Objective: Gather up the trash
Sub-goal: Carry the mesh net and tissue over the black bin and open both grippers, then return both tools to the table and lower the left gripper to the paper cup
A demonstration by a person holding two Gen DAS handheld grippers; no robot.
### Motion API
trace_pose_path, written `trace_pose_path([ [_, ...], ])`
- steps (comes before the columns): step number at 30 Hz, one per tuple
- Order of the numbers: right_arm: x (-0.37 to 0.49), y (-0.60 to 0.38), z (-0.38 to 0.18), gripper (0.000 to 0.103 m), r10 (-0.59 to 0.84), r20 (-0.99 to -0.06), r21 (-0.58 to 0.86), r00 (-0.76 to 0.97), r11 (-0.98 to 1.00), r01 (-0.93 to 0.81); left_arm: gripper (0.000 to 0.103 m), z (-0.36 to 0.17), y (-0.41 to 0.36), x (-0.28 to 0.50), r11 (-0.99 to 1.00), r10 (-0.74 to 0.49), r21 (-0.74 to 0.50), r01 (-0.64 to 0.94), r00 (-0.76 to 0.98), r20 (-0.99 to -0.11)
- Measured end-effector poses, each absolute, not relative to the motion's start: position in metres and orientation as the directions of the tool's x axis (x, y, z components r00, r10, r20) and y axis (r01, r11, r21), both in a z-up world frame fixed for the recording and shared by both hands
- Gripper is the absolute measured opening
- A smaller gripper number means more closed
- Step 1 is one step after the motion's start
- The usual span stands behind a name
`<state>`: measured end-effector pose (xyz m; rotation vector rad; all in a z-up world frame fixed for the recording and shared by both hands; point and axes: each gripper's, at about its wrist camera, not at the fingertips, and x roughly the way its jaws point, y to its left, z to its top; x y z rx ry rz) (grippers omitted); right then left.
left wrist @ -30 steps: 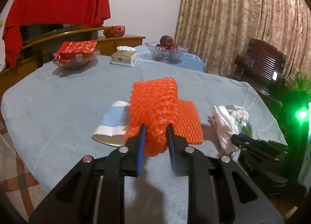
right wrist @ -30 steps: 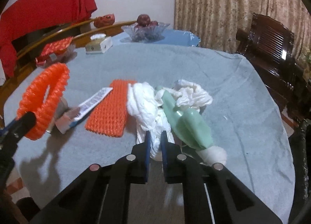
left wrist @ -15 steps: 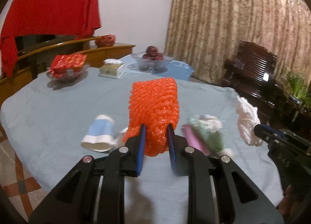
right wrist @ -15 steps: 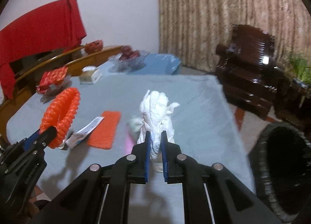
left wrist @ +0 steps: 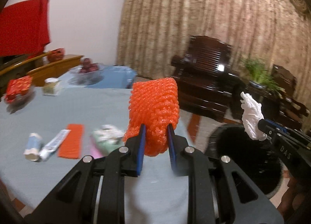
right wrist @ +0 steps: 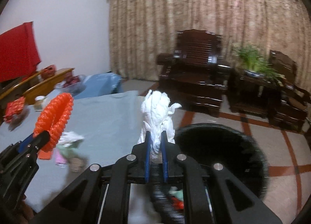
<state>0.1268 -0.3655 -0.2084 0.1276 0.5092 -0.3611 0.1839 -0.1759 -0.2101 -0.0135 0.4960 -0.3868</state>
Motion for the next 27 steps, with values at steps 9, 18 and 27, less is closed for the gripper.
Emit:
trace_pose_path([
  [9,0.099,-0.461,-0.229,0.01,-0.428,-0.536,0.02,0.727,0.855,0.518,0.021,-0.224,-0.275,0.18,0.861,-0.478,-0.104,0.497,0.725,-0.496],
  [18,0.089,-0.512,-0.264,0.016,-0.427,-0.603,0.052,0.674,0.822,0.567,0.034,-0.262,-0.344,0.172,0.788,-0.551,-0.104,0.607,0.621,-0.557],
  [27,0.075,-0.507,-0.268,0.024,-0.431,-0.612,0.055,0.663,0.813,0.579,0.053,-0.278,-0.332,0.172,0.806,-0.51,-0.069,0.588,0.63,-0.585],
])
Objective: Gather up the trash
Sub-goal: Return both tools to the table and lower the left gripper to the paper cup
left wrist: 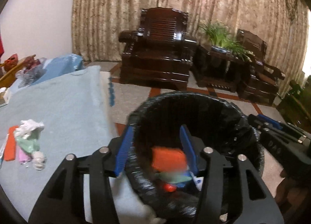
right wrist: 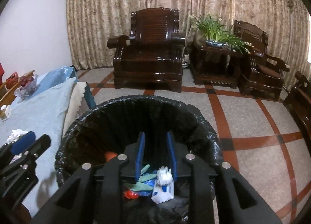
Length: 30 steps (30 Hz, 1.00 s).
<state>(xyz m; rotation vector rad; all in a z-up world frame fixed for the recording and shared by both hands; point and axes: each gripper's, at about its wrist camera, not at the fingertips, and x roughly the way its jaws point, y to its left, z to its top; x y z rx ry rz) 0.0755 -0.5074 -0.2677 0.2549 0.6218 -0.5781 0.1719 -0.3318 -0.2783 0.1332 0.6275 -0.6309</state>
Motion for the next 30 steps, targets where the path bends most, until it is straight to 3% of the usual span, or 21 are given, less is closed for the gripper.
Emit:
trace_pose_path([
  [3,0.077,-0.495,-0.259,0.03,-0.413,-0.603,0.075,0.683,0.823,0.563,0.065,-0.272,-0.292,0.176,0.851,-0.452,-0.048,0.523,0.683,-0.573],
  [12,0.121,-0.39,-0.236,0.04,-0.251,-0.56,0.091,0.789,0.928,0.36,0.079,-0.25,-0.139,0.19,0.965,-0.221,-0.002,0.263,0.806,-0.548],
  [22,0.173,-0.243,-0.244,0.045,-0.016,-0.571,0.071,0.82,0.995,0.068,0.08,-0.237,0.026,0.206,1.0,0.003,0.004,-0.001,0.849,-0.528],
  [30,0.214,-0.181,-0.258,0.045,0.067,-0.602,0.064,0.796,0.997,-0.035,0.081,-0.259,0.083,0.219,0.997,0.073,0.049,-0.055,0.836,-0.544],
])
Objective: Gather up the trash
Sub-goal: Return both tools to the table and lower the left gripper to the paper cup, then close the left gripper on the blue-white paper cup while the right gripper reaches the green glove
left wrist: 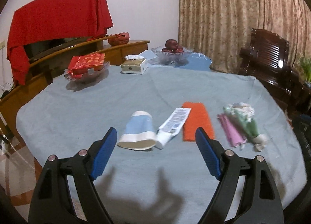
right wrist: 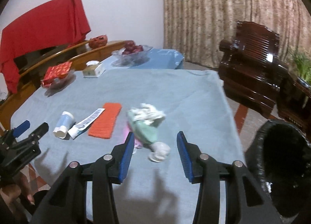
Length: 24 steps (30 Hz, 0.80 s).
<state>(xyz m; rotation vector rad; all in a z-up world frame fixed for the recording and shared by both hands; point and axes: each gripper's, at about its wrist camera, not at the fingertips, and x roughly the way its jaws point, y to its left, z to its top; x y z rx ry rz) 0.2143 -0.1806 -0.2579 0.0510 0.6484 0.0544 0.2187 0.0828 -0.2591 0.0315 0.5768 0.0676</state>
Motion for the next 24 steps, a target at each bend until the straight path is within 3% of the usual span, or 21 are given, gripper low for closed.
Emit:
trace_pose_path([
  [21,0.261,-0.15,-0.296,0.045,0.076,-0.662,0.042,0.745,0.997,-0.065,0.068,-0.333,0.104,0.28,0.998,-0.013,-0.048,-0.026,0.745,-0.667],
  [22,0.262,-0.151,-0.298,0.045,0.075,-0.666,0.04,0.743,0.997,-0.065,0.065,-0.335,0.104,0.283,0.998,-0.015,-0.049,-0.024,0.742,-0.671],
  [24,0.263,-0.151,-0.3,0.045,0.074,-0.67,0.038,0.739,0.997,-0.065,0.027,-0.339,0.106,0.29,0.997,-0.037,-0.07,-0.015,0.728,-0.685],
])
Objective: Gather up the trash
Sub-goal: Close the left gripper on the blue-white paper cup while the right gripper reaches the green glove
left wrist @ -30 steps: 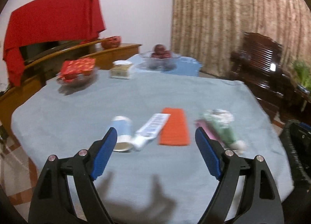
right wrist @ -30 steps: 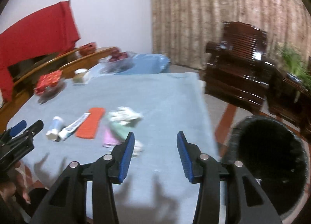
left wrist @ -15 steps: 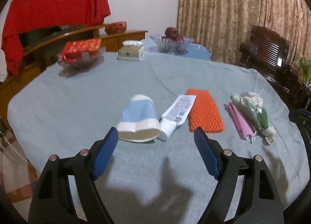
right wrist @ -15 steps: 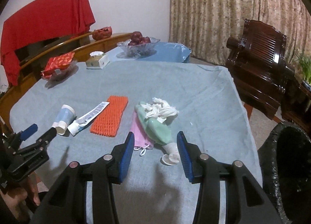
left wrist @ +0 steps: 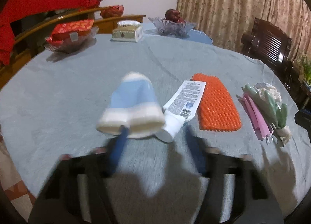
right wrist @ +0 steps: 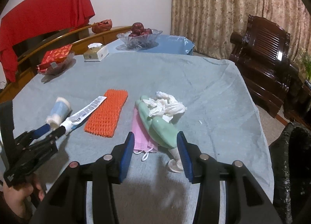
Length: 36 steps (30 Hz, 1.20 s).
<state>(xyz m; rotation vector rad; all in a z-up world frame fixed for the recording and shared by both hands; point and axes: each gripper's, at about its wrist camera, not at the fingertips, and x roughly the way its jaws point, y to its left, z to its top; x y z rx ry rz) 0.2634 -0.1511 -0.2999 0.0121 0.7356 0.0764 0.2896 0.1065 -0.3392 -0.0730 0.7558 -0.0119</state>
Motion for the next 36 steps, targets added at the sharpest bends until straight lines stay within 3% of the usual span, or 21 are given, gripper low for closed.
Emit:
trace_pose_path([
  [1,0.264,-0.151,-0.301,0.045,0.073,-0.672,0.036,0.737,0.997,-0.065,0.022,-0.34,0.108,0.292,0.997,-0.043,-0.079,-0.016,0.724,-0.689],
  [3,0.266,-0.152,-0.302,0.045,0.071,-0.675,0.034,0.735,0.997,-0.065,0.0,-0.337,0.108,0.29,0.997,-0.033,-0.073,-0.022,0.739,-0.673],
  [13,0.265,-0.155,-0.304,0.045,0.066,-0.675,0.03,0.734,0.998,-0.062,0.0,-0.315,0.107,0.269,0.995,-0.049,-0.101,-0.02,0.778,-0.627],
  [16,0.264,-0.154,-0.305,0.045,0.069,-0.677,0.033,0.732,0.997,-0.064,0.009,-0.32,0.106,0.27,0.996,-0.034,-0.085,-0.026,0.773,-0.634],
  [17,0.264,-0.153,-0.306,0.045,0.071,-0.679,0.035,0.73,0.997,-0.064,0.024,-0.322,0.106,0.271,0.996,-0.039,-0.089,-0.024,0.767,-0.64],
  [18,0.264,-0.153,-0.307,0.045,0.073,-0.681,0.037,0.729,0.997,-0.066,0.032,-0.323,0.107,0.273,0.995,-0.043,-0.096,-0.025,0.764,-0.644],
  [33,0.269,-0.157,-0.318,0.045,0.079,-0.7,0.056,0.71,0.997,-0.057,0.035,-0.334,0.111,0.306,0.987,-0.046,-0.145,-0.069,0.744,-0.667],
  [34,0.269,-0.157,-0.319,0.045,0.08,-0.7,0.056,0.71,0.997,-0.057,0.034,-0.335,0.111,0.307,0.987,-0.038,-0.142,-0.076,0.745,-0.666],
  [36,0.269,-0.157,-0.319,0.045,0.08,-0.699,0.055,0.711,0.997,-0.058,0.008,-0.334,0.112,0.308,0.986,-0.032,-0.143,-0.084,0.751,-0.66],
])
